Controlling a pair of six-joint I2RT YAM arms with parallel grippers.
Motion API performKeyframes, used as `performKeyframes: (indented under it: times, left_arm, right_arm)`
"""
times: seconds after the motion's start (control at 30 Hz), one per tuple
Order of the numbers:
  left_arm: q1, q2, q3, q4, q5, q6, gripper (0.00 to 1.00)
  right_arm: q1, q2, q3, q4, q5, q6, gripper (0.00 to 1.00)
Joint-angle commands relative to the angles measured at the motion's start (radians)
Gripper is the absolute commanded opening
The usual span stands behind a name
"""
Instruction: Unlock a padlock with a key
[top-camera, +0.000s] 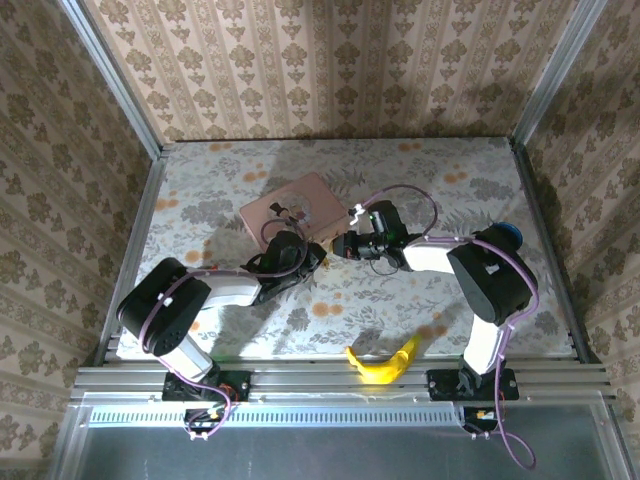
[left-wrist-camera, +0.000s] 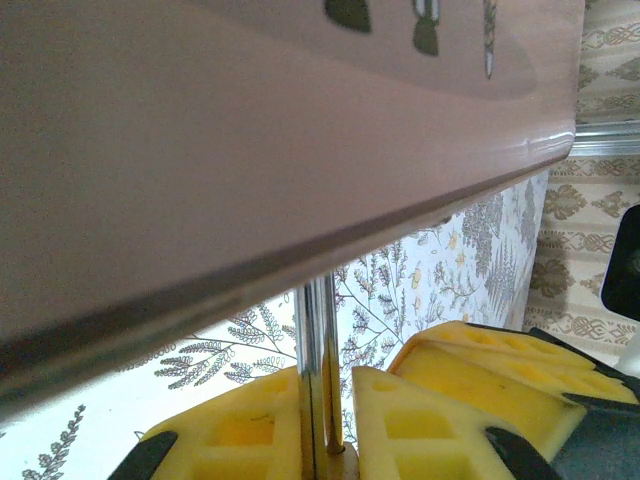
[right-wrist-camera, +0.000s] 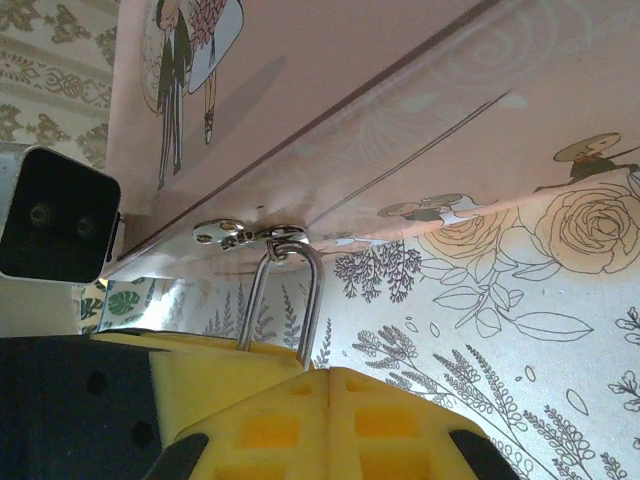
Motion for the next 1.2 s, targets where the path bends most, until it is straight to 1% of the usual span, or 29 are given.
performKeyframes:
  times: [0.0,0.07,0.13,0.2,0.33,0.47,0.63,0.73,0.87,1.17]
  left_arm:
    - [-0.021,0.006,-0.044,-0.089,0.11,-0.072,0.0]
    - [-0.019,0.006,-0.048,-0.088,0.105,-0.081,0.0]
    - [-0.017,0.006,-0.051,-0.093,0.101,-0.088,0.0]
    - [-0.015,0.005,-0.053,-0.097,0.099,-0.096,0.0]
    - [-0.014,0.006,-0.053,-0.1,0.105,-0.106,0.0]
    - [-0.011,0.006,-0.055,-0.1,0.108,-0.118,0.0]
    - [-0.01,0.007,-0.056,-0.097,0.111,-0.125,0.0]
    - [-0.009,0.006,-0.058,-0.095,0.114,-0.131,0.0]
    - [-0.009,0.006,-0.056,-0.094,0.118,-0.132,0.0]
    - [-0.006,0.007,-0.056,-0.088,0.127,-0.129,0.0]
  right_arm:
    - [0.014,-0.08,-0.036,-0.018,0.062,-0.009,0.0]
    - [0.037,-0.138,-0.043,-0.082,0.129,-0.064,0.05]
    - [0.072,-0.197,-0.05,-0.164,0.225,-0.131,0.06]
    - [0.102,-0.245,-0.06,-0.208,0.297,-0.18,0.07]
    - [0.179,-0.316,-0.07,-0.299,0.437,-0.283,0.14]
    - [0.269,-0.337,-0.06,-0.362,0.575,-0.368,0.17]
    - [0.352,-0.304,-0.025,-0.401,0.704,-0.438,0.21]
    - [0.384,-0.274,0.003,-0.417,0.762,-0.465,0.24]
    - [0.401,-0.231,0.037,-0.429,0.789,-0.486,0.31]
    - [0.414,-0.147,0.105,-0.44,0.825,-0.514,0.32]
